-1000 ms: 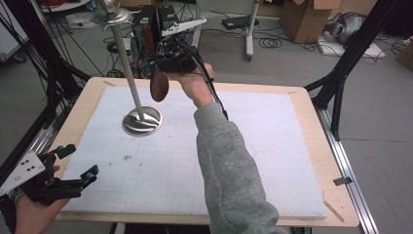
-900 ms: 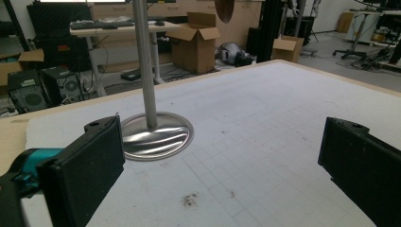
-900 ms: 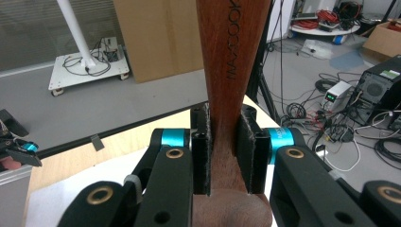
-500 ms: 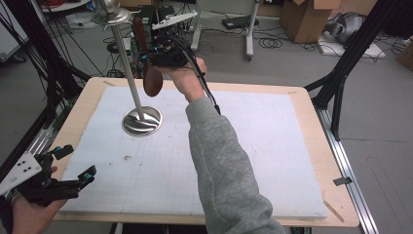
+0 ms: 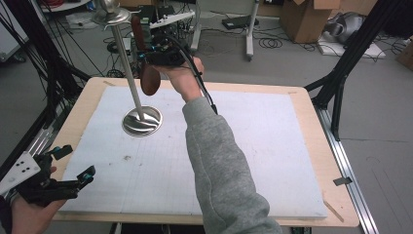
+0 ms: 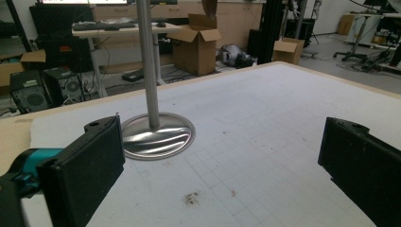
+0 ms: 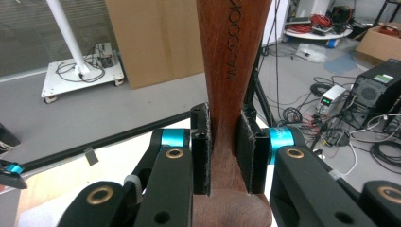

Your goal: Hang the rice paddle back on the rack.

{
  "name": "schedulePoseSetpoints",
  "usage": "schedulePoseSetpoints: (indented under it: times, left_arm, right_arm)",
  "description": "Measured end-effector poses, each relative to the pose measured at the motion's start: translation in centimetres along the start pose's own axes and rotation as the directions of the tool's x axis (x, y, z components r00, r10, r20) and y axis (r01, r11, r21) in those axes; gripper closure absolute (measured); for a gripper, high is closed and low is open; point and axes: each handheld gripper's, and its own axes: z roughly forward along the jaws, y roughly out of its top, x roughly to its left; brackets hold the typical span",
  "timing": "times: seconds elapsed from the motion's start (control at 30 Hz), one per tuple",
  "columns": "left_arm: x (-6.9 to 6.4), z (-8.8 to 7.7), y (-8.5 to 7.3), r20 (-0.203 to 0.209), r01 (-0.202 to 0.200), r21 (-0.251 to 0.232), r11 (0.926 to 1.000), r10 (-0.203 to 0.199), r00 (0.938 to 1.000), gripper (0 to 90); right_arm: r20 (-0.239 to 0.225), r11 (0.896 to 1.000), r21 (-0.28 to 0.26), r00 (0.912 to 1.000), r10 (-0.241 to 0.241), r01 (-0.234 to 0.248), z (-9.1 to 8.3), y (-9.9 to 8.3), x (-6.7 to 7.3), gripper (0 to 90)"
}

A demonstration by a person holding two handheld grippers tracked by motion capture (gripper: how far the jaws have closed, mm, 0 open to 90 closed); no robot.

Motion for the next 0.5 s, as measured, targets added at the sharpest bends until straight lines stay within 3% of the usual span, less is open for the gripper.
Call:
schedulePoseSetpoints:
  times: [0.5]
  left_arm:
    - [-0.02,0.06,0.10,0.007,-0.005,0.001,1.0000,0.005,1.0000,1.8]
  right_arm:
    - [0.011,1.000,0.005,0.9999,0.005,-0.005,0.92,0.10,0.01,77.5]
